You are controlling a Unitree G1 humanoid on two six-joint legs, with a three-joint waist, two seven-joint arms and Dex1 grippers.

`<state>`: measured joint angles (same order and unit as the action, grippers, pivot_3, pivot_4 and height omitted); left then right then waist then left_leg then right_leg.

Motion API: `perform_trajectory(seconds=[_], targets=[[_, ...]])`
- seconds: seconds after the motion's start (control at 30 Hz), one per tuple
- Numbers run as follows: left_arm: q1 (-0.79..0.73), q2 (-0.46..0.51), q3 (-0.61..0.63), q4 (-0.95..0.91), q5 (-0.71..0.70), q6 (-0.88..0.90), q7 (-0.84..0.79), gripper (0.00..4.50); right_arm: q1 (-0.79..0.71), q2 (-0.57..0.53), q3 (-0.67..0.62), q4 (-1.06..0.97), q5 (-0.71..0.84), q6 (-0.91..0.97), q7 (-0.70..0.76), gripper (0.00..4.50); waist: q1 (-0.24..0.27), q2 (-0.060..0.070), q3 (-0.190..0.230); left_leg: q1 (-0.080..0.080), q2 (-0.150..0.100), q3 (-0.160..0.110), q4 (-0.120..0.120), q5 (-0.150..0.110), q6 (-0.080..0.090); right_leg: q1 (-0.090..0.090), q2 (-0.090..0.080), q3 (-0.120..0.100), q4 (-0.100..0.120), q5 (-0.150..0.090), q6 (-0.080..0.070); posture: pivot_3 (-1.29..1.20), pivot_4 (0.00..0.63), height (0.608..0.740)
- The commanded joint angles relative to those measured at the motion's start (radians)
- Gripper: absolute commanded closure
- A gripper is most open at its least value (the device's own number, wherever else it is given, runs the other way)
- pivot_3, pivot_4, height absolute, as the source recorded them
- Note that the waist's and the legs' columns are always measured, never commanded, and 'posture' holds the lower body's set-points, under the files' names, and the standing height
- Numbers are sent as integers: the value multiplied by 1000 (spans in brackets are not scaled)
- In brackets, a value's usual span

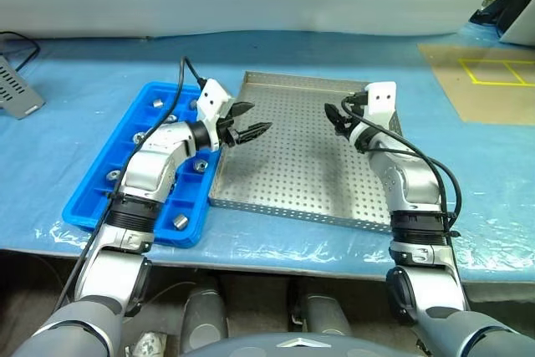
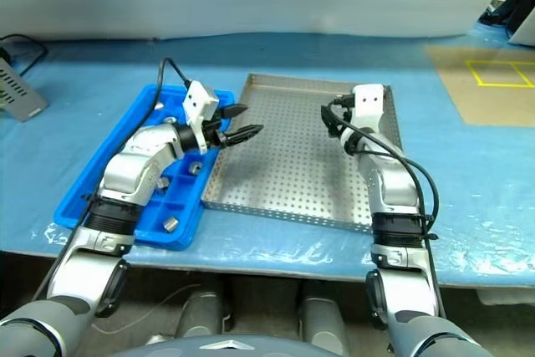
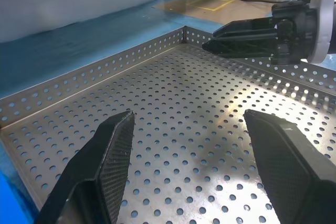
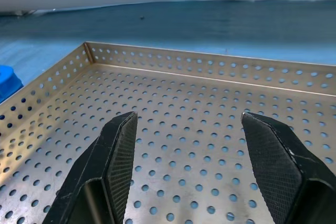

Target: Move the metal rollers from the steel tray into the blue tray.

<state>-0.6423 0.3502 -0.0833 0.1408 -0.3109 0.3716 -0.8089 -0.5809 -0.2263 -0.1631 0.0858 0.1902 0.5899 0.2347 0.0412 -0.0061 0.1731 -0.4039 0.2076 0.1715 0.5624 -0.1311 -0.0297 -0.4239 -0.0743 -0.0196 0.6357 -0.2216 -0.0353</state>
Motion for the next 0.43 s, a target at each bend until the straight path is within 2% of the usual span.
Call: perform_trajectory(seconds=[0.03, 0.2, 0.33, 0.43], targets=[[8, 5, 23, -66, -15, 13, 15, 953, -22, 0, 15, -14, 6, -26, 8, 1199, 3, 0, 0, 0, 0, 0, 0, 0, 0, 0, 0, 0, 0, 0, 0, -112, 150, 740], [30, 14, 31, -93, -18, 31, 24, 953, -4, -6, 0, -33, 23, -24, 6, 1199, 4, 0, 0, -1, 0, 0, 0, 0, 0, 0, 0, 0, -1, 0, 0, -109, 150, 740], [23, 13, 35, -84, -16, 32, 31, 953, -17, 19, -66, -24, 78, -1, -28, 1199, 3, 0, 0, -1, 0, 0, -1, 0, 0, 0, 0, 0, -2, 0, 0, -120, 150, 740], [20, 6, 27, -83, -24, 36, 21, 953, -28, 0, -52, -26, 56, -10, -34, 1199, 3, 0, 0, -1, 0, 0, -1, 0, 0, 0, 0, 0, -2, 0, 0, -139, 150, 740]])
